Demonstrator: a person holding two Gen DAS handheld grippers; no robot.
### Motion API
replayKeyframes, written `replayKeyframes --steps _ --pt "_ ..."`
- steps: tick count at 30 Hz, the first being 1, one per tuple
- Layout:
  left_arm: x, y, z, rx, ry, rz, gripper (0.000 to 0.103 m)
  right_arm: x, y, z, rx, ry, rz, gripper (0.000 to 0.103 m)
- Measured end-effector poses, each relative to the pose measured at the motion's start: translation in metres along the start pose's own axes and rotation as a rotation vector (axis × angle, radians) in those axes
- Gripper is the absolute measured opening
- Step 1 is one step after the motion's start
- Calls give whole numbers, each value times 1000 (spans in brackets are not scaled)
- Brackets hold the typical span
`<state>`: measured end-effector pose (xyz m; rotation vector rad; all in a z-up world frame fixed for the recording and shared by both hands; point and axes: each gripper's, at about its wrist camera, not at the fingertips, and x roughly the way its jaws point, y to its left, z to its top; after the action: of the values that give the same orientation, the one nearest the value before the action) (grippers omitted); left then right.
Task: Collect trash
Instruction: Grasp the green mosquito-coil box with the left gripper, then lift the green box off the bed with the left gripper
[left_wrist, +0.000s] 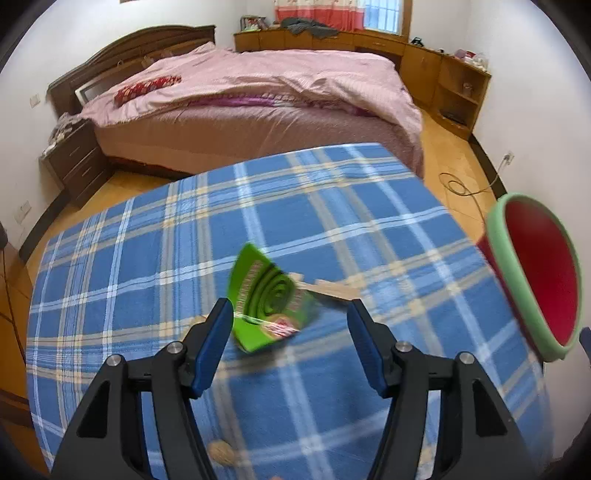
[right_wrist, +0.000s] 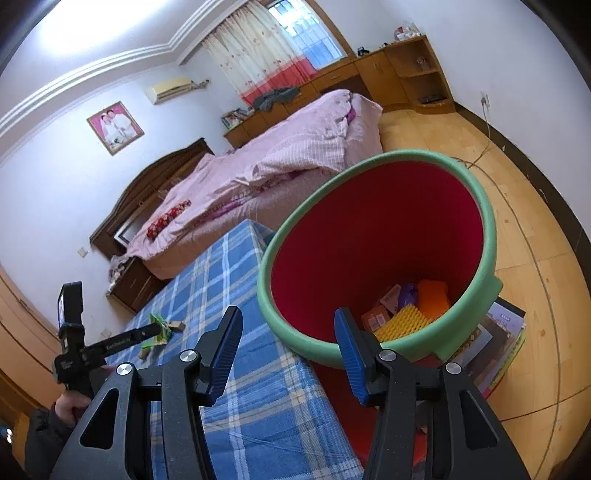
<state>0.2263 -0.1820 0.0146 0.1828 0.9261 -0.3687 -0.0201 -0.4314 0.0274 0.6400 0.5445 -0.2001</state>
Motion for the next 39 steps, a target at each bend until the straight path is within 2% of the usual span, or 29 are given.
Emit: replayKeyframes --steps 10,13,19,21,24,29,34,39 --pt "32 11 -6 -27 46 -48 64 11 6 -5 -23 25 -17 57" --pt "33 6 -6 -1 26 -38 64 13 7 -6 -25 34 -16 57" --pt "34 5 -5 -12 14 -31 65 16 12 -3 -42 39 -13 57" --pt "33 5 -5 -10 5 -31 59 15 14 -3 -51 38 -11 57" --pt "31 7 -7 -15 3 -32 58 13 20 -2 -66 37 -8 57" --pt "19 19 -11 -55 -18 -43 55 13 29 1 -85 40 4 57" --pt "-9 38 -13 -112 -60 -54 54 23 57 5 -160 67 21 57" --pt "-33 61 -21 -148 -114 -20 54 40 87 3 -221 110 57 57"
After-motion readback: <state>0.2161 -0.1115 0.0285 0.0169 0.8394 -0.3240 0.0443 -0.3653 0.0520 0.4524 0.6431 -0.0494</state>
